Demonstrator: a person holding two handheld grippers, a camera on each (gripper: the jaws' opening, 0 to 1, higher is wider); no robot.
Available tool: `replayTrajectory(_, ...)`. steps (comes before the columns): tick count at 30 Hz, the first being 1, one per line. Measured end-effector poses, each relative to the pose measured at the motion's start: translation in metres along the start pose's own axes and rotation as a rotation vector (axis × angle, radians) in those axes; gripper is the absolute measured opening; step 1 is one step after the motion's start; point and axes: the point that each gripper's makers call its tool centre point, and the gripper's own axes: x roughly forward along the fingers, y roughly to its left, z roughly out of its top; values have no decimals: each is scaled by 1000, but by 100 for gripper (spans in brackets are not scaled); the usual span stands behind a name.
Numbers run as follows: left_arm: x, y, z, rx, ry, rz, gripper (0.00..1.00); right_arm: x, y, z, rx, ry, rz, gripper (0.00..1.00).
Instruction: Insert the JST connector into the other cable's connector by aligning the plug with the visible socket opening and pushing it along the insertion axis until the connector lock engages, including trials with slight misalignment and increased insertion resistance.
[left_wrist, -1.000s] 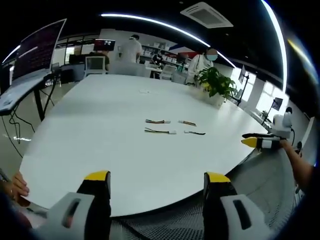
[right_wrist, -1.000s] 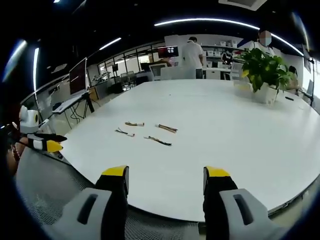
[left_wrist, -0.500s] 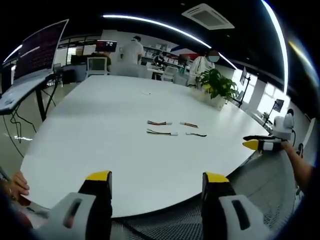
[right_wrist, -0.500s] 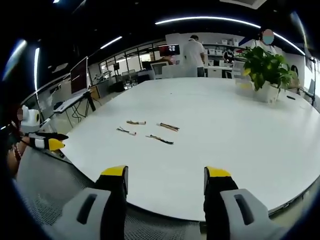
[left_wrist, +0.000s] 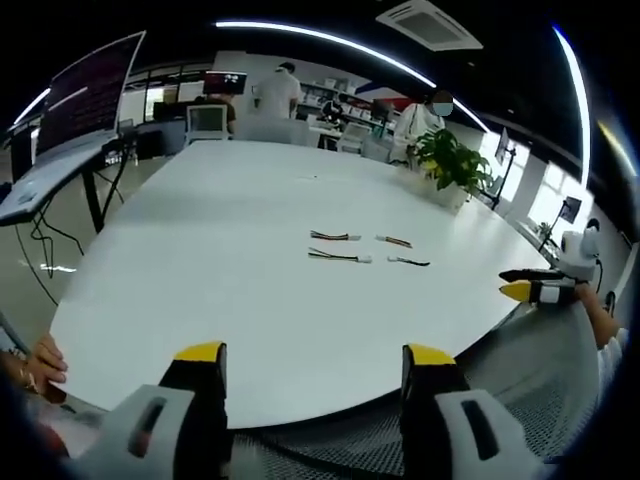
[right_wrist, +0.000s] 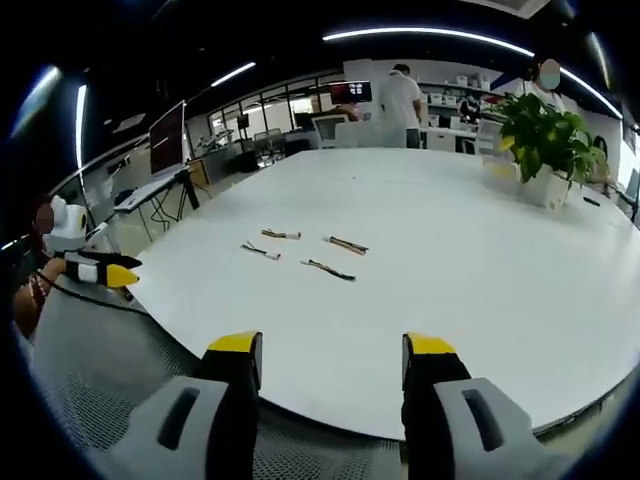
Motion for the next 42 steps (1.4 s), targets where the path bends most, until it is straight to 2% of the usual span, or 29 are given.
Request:
replayTrajectory(2, -1, 0, 3, -6, -18, 10, 66, 0, -1, 3, 1, -18, 2, 55)
replayTrajectory(4, 0, 1, 3, -10, -9, 25, 65, 0, 0, 2, -1, -15, 10, 55)
replayTrajectory(6, 2, -1, 1, 4, 13, 29, 63, 0, 5, -3, -8, 21, 59, 57)
replayTrajectory(8, 2, -4, 1, 18, 7, 20, 60, 2, 2, -7, -6, 36, 51, 61)
replayTrajectory(12, 4, -7, -4, 12, 49, 24, 60, 0, 0, -5, -18, 24, 51, 58)
replayTrajectory(16, 4, -8, -3, 14, 45, 23, 62, 0, 0, -4, -17, 19, 56, 56)
replayTrajectory(17, 5, -10, -7, 17, 76, 16, 63, 0, 1, -4, -17, 20, 57, 55)
replayTrajectory(18, 4, -9, -20, 55, 165, 21, 64, 0, 0, -4, -16, 20, 57, 54)
replayTrajectory(19, 5, -8, -21, 90, 177, 27, 65, 0, 0, -4, -15, 18, 54, 53)
replayTrajectory(22, 6, -9, -13, 41, 128, 26, 65, 0, 0, -1, -21, 7, 57, 49)
replayTrajectory(23, 6, -9, -13, 40, 131, 24, 66, 0, 1, -2, -21, 11, 58, 48)
replayTrajectory(25, 7, -12, -16, 28, 156, 2, 66, 0, -1, -1, -14, 7, 45, 49)
replayTrajectory(26, 7, -22, -18, 10, 177, -64, 64, -1, -4, 2, -30, -3, 31, 47)
replayTrajectory(28, 7, -27, -15, 2, 177, -105, 61, -1, -3, 0, -42, 14, 35, 45)
replayTrajectory(30, 9, -23, -15, 36, 193, -95, 64, -2, -2, -1, -39, 26, 43, 45)
replayTrajectory(34, 10, -17, -9, 192, 218, -90, 65, -3, -13, 4, -23, 27, 27, 37)
replayTrajectory(35, 9, -11, -13, 199, 239, -71, 63, -3, -15, 6, -26, 20, 18, 38)
replayTrajectory(37, 8, -13, -17, 170, 281, -101, 57, -3, -17, 10, -28, 12, 10, 40)
replayTrajectory(38, 9, -12, -13, 164, 274, -106, 55, -3, -18, 10, -29, 12, 12, 41)
replayTrajectory(40, 15, -16, 11, 186, 173, -124, 54, -4, -20, 11, -28, 23, 9, 42)
replayTrajectory(42, 17, -12, 24, 201, 154, -110, 53, -5, -29, 20, -33, 4, -19, 42)
